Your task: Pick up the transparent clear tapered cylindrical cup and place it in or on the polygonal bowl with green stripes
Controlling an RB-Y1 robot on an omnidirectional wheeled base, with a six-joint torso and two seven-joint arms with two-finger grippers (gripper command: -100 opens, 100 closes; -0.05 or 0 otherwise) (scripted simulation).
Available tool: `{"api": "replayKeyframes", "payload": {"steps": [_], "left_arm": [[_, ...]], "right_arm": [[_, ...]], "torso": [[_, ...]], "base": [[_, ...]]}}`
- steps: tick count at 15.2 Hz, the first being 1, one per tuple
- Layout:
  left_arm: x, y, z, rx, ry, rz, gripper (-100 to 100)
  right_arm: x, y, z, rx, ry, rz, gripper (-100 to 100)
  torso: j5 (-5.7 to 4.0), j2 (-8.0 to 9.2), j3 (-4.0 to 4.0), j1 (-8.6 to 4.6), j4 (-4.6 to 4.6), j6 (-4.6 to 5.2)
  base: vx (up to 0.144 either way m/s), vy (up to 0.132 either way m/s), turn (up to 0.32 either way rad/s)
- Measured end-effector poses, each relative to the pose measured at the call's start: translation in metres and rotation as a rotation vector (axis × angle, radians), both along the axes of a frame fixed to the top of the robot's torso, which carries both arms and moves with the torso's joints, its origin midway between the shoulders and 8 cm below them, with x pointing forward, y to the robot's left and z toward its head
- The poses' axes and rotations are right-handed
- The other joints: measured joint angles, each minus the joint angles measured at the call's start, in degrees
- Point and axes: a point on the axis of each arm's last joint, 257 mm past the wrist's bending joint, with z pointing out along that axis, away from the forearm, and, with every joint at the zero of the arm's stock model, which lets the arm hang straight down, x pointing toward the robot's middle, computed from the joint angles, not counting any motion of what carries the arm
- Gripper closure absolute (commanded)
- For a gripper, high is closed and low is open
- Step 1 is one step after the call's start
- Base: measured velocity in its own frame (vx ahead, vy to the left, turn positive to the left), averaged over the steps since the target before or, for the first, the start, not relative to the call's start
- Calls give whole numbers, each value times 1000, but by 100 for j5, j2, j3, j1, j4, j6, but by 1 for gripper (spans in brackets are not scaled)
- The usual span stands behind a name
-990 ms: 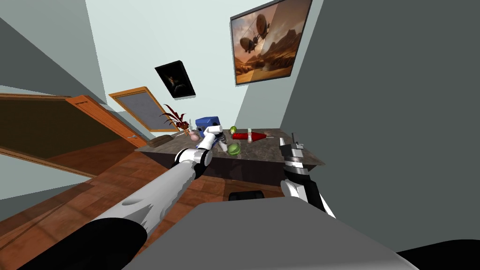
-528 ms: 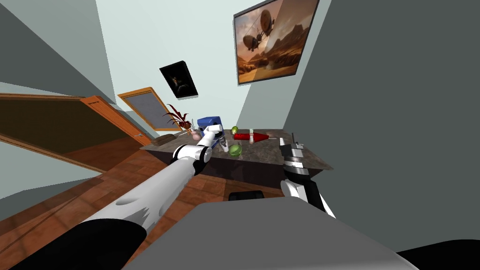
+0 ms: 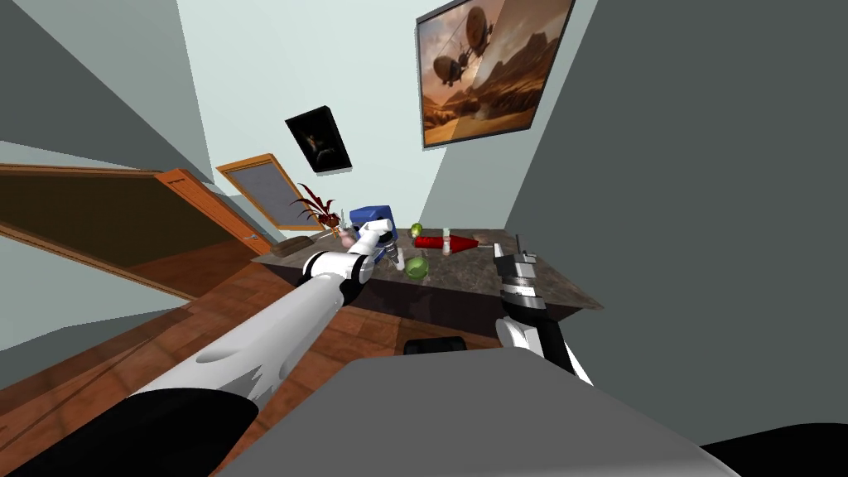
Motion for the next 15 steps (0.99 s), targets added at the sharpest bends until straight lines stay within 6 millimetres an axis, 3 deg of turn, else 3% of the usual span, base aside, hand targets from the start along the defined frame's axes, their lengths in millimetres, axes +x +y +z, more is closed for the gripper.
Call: {"api": "replayKeyframes", "payload": {"steps": [4, 5, 10, 15], "left_arm": [[-1, 3, -15, 0, 1, 10, -100], [-1, 3, -16, 0, 0, 11, 100], [-2, 3, -16, -2, 2, 13, 100], [0, -1, 4, -2, -2, 0, 100]], "right_arm": [[0, 0, 0, 0, 0, 0, 0], [0, 0, 0, 0, 0, 0, 0], [0, 0, 0, 0, 0, 0, 0], [0, 0, 0, 0, 0, 0, 0]], "torso": [[2, 13, 6, 4, 1, 2], [1, 14, 8, 5, 3, 1], [-2, 12, 7, 2, 4, 5], [-9, 22, 19, -11, 17, 12]], "base": [[2, 3, -58], [0, 0, 0], [-1, 0, 17], [-11, -15, 26]]}}
